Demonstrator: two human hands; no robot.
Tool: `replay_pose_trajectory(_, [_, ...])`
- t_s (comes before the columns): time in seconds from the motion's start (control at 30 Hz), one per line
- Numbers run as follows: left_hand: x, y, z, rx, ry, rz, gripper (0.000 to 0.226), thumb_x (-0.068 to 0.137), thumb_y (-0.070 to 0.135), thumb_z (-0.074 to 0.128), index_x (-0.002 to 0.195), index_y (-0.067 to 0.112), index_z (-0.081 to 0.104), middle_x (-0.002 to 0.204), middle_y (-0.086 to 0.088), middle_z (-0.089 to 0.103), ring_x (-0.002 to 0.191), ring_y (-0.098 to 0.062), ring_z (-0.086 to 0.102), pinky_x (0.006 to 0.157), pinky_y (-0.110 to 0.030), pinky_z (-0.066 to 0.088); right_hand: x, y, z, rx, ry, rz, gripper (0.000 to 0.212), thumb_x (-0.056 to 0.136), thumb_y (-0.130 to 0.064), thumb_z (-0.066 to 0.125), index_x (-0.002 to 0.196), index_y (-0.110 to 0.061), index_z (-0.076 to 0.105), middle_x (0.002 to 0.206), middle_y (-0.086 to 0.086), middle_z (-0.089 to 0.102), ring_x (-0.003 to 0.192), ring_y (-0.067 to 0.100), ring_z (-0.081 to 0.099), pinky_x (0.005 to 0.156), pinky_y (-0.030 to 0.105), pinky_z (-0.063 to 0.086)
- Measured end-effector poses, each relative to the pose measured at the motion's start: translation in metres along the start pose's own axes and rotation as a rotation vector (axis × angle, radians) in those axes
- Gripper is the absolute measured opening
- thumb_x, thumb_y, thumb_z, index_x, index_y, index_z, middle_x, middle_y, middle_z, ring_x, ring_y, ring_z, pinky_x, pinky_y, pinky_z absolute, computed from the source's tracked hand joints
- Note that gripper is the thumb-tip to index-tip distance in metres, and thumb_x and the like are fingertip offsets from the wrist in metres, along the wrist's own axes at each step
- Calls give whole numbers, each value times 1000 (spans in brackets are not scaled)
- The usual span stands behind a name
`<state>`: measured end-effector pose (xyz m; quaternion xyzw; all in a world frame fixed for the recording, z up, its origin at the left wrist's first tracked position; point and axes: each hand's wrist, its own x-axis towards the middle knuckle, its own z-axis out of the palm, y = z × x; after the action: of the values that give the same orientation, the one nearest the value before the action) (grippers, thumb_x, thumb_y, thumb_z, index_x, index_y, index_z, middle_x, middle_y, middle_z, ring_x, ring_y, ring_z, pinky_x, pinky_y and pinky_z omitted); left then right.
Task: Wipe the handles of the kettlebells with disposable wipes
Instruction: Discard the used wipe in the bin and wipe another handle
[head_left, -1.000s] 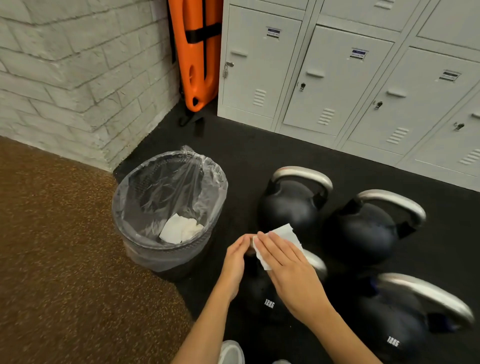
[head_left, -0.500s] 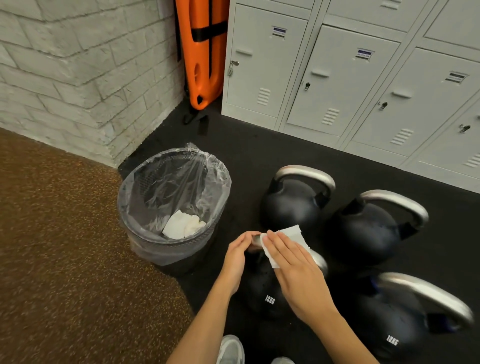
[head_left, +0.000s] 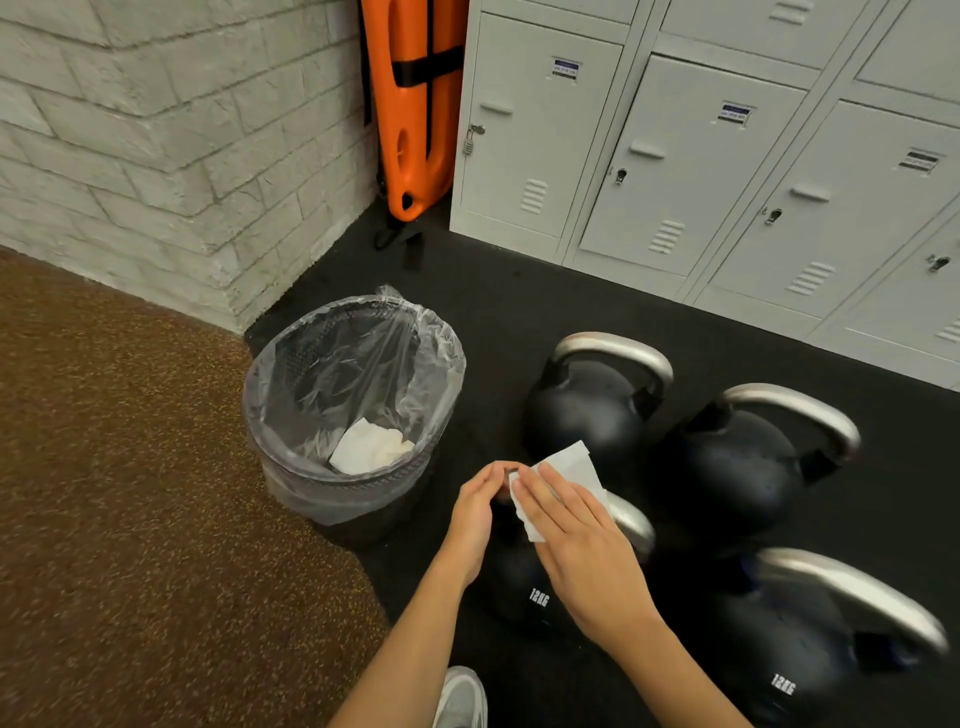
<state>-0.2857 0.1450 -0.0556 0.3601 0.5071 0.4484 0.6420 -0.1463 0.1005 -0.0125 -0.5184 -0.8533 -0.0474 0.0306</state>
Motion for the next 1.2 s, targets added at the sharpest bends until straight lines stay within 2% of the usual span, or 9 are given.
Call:
replay_pose_trajectory(0.13, [0, 3, -2, -19, -7, -25, 36, 102, 18, 37, 96, 22, 72, 93, 10, 74, 92, -1, 66, 80, -15, 47, 11, -5, 0, -43, -35, -22, 58, 87, -23, 33, 141, -15, 48, 149, 1, 46, 142, 18, 35, 109, 40, 24])
replay_pose_trajectory(0.33, [0, -1, -1, -1, -15, -11, 38, 103, 19, 34, 96, 19, 71, 90, 5, 73, 87, -3, 65, 78, -19, 47, -7, -2, 7, -35, -22, 19, 62, 88, -24, 32, 150, -18, 32, 156, 0, 34, 147, 16, 18, 113, 39, 17])
replay_pose_trajectory(0.47, [1, -1, -3, -2, -43, -14, 37, 103, 20, 35, 100, 17, 71, 103, -5, 71, 96, -9, 64, 84, -22, 49, 4, -7, 1, -64, -53, -18, 74, 79, -20, 74, 145, -13, 42, 153, 4, 39, 146, 22, 26, 115, 40, 26])
replay_pose_trajectory(0.6, [2, 0, -5, 9, -44, -20, 36, 103, 23, 35, 102, 21, 71, 103, 0, 72, 103, -12, 63, 89, -25, 47, -8, -6, 2, -89, -102, -35, 92, 65, -20, 85, 145, -10, 40, 155, 7, 34, 146, 23, 17, 116, 40, 11])
replay_pose_trajectory(0.77, [1, -3, -5, -13, -23, -46, 35, 103, 22, 34, 104, 23, 69, 106, 3, 72, 105, -10, 65, 84, -23, 49, 10, -16, 4, -138, -71, -78, 80, 69, -24, 81, 139, -8, 44, 150, 9, 42, 142, 24, 32, 116, 43, 22])
replay_pose_trajectory(0.9, [3, -3, -6, -57, -11, -39, 35, 104, 24, 31, 113, 18, 65, 114, -3, 69, 111, -16, 64, 95, -30, 49, 27, -23, 7, -124, -82, -26, 70, 71, -25, 80, 134, -8, 54, 143, 10, 52, 137, 25, 44, 114, 41, 25])
replay_pose_trajectory(1.07, [3, -1, -6, 20, -56, -26, 36, 105, 28, 28, 113, 26, 63, 115, 4, 68, 114, -10, 60, 96, -25, 45, 41, -22, -9, -33, -45, 66, 50, 72, -25, 80, 119, -15, 69, 119, 2, 70, 113, 20, 64, 99, 37, 49])
replay_pose_trajectory(1.13, [2, 3, -6, 74, -110, -26, 40, 106, 31, 25, 117, 24, 63, 115, 5, 68, 112, -5, 61, 90, -17, 45, 42, -10, -12, 140, 14, 102, 37, 85, -27, 66, 122, -21, 67, 119, -5, 69, 111, 14, 64, 98, 35, 51])
replay_pose_trajectory(1.2, [2, 5, -6, 131, -160, -20, 44, 106, 35, 23, 121, 20, 62, 115, 5, 69, 110, -1, 61, 85, -10, 45, 32, 7, -15, 370, 13, 120, 41, 97, -33, 40, 134, -28, 57, 133, -11, 60, 124, 7, 53, 107, 35, 42])
